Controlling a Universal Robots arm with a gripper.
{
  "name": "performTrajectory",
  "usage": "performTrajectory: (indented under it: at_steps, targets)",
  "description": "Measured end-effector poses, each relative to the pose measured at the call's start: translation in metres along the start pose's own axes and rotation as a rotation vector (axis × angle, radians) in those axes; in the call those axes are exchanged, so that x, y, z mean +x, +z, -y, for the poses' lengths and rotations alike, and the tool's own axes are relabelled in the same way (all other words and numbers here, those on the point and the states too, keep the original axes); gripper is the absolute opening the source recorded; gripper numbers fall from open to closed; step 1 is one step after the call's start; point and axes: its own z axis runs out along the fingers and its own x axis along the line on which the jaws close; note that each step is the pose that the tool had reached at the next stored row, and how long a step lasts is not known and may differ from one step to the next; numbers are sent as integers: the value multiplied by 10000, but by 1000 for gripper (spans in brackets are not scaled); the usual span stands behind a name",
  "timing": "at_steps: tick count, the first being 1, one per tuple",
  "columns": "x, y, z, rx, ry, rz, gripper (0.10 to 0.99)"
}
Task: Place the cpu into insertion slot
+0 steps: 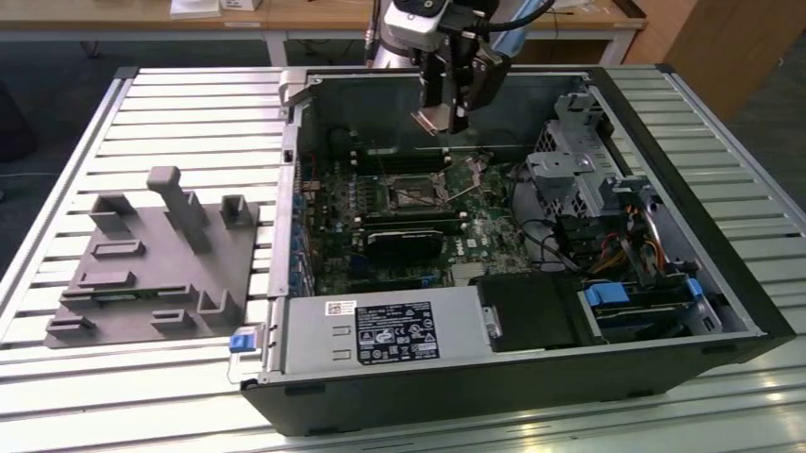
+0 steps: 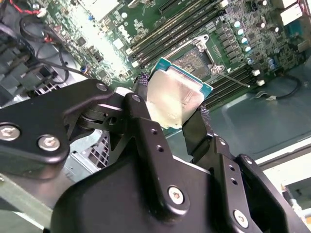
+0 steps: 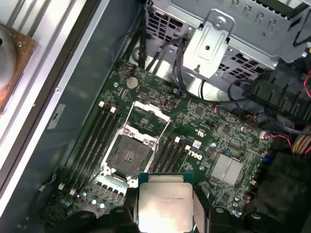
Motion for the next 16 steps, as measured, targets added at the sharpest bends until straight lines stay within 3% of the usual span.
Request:
performTrajectory:
  at_steps: [16]
  targets:
    - [5, 36, 6, 94, 2298, 35, 537]
